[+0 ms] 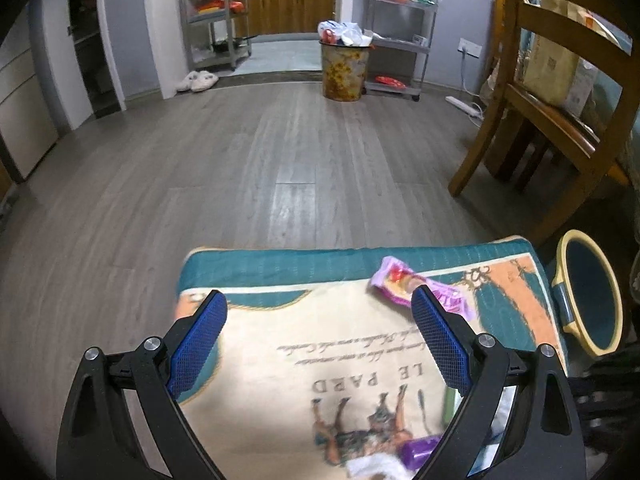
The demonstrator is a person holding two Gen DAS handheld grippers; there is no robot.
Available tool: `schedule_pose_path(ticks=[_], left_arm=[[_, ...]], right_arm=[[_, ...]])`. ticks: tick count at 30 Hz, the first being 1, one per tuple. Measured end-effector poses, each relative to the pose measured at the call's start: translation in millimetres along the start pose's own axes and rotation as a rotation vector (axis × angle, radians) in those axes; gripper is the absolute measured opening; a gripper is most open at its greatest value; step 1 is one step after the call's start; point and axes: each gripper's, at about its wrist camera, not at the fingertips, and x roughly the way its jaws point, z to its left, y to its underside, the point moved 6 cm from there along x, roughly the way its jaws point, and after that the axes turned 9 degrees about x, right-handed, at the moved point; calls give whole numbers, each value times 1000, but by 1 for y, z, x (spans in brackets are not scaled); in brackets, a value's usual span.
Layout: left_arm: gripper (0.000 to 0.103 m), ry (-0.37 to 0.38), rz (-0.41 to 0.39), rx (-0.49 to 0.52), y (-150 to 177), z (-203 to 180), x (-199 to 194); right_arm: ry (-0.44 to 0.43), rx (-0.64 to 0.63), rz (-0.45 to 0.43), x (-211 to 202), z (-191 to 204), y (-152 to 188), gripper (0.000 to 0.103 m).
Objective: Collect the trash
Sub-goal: 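Grasp the pink candy wrapper with the left tool while the right tool grasps a white paper scrap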
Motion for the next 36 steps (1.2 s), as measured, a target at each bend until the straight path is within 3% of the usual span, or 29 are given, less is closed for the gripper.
schedule_pose_path(ticks=[5,10,15,20,21,24,26,28,29,30,31,36], left_arm=[[93,26,29,-6,-4,-26,25],[93,13,52,26,-7,-58,53],[93,27,93,-53,-9,-77,88],[92,-7,168,-93,-2,-85,120],[89,-5,185,-91,1,-86,125],[64,27,223,-82,5,-91,132],[56,24,218,-57,5,-95,131],[31,33,205,-14,4,-102,127],[25,41,199,9,3,-106,125],[7,55,194,22,2,-110,122],[2,65,182,40,0,-115,117],[1,98,107,115,-13,-132,91]], right_arm=[[2,64,-104,-39,-29,-21,4],[58,157,-181,-68,-79,-37,4],[102,220,-205,-78,-117,-40,4],[138,244,-216,-83,-140,-37,4],[148,241,-221,-85,-143,-36,4],[174,242,-235,-90,-153,-33,4],[191,250,-242,-95,-162,-32,4],[212,256,-248,-98,-169,-32,4],[222,257,-252,-100,-172,-32,4],[230,261,-258,-102,-177,-32,4],[238,273,-272,-107,-182,-32,4],[258,333,-316,-125,-208,-32,4]])
